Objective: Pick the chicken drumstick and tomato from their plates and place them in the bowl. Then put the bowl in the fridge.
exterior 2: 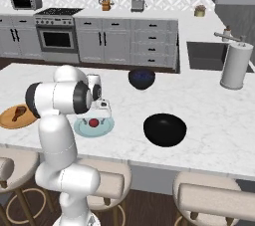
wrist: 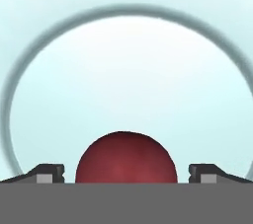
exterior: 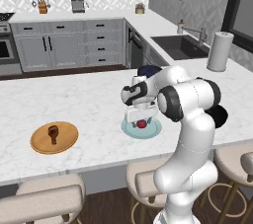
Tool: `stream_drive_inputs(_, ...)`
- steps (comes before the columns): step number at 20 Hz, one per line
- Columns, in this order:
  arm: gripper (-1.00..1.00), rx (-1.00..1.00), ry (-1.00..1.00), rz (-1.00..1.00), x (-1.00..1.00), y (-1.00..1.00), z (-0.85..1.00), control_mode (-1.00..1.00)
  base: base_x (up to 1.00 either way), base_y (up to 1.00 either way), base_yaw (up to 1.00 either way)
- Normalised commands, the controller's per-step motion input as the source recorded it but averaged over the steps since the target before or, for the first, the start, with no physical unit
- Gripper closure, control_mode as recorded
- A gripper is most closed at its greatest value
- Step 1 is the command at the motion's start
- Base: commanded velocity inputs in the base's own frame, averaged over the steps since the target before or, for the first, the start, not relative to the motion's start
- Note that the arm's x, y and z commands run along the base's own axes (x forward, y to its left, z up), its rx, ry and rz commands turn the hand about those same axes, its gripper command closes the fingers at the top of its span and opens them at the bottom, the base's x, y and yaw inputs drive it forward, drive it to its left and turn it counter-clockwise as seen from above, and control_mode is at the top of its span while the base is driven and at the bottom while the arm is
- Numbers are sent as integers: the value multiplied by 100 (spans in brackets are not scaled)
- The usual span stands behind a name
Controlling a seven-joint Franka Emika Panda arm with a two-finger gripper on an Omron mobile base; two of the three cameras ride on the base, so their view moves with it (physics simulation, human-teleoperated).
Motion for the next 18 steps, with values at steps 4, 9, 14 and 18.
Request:
stream_drive_inputs(4,100,0,1,-5,-26,0,-3,-100,0,0,0)
stream_drive_inputs(9,100,0,0,-5,-8,-4,-9,-100,0,0,0)
stream_drive_inputs(14,100,0,-1,0,-8,-11,9,-100,0,0,0)
stream_drive_inputs(18,100,7,-6,0,-68,-68,92,-100,0,0,0)
